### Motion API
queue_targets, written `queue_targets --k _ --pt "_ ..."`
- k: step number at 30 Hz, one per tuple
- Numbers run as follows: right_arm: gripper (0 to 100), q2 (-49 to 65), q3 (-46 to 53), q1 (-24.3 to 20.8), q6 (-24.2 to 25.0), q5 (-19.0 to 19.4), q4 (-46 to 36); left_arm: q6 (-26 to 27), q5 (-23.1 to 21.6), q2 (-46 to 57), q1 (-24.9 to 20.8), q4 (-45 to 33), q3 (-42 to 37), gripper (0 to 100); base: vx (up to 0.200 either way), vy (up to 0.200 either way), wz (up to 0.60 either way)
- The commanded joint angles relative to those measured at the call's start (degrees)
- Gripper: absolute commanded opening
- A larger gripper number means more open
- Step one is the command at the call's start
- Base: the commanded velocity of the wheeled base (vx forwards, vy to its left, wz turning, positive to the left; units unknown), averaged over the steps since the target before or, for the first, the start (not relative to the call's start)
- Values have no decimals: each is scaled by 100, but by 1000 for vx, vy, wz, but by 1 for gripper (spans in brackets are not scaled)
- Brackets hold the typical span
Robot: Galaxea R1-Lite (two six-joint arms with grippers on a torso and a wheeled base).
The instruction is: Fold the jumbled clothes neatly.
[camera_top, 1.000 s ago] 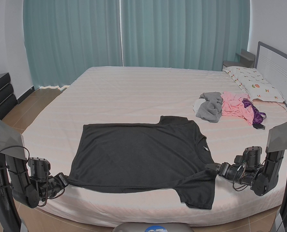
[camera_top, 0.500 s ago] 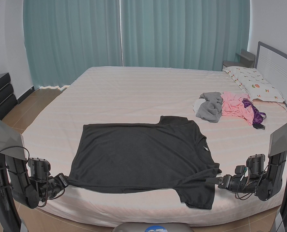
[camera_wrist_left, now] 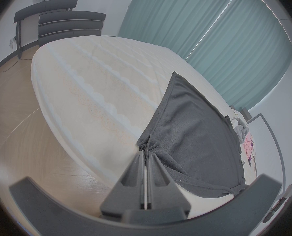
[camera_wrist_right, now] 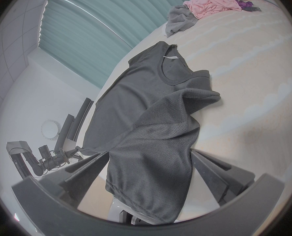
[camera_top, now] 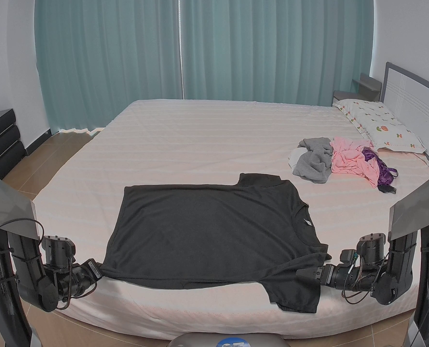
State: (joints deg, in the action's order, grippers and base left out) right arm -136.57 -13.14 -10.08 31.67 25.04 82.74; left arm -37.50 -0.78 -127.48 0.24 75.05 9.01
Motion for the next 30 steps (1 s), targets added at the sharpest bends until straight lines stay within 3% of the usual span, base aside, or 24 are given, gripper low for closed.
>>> queue_targets --k 1,10,21,22,30 --pt "100 -80 40 24 6 -34 -3 -3 -1 -5 2 1 4 0 0 0 0" --pt "100 -54 110 103 -56 -368 -3 -3 -1 4 2 1 -4 0 0 0 0" --pt "100 -194 57 94 -47 -403 -3 -3 -1 4 -7 1 -4 0 0 0 0" --pt "0 -203 31 94 -47 -412 6 -3 -1 4 -7 1 -4 0 0 0 0" --pt "0 -186 101 147 -56 -614 85 -3 -1 12 -7 1 -4 0 0 0 0"
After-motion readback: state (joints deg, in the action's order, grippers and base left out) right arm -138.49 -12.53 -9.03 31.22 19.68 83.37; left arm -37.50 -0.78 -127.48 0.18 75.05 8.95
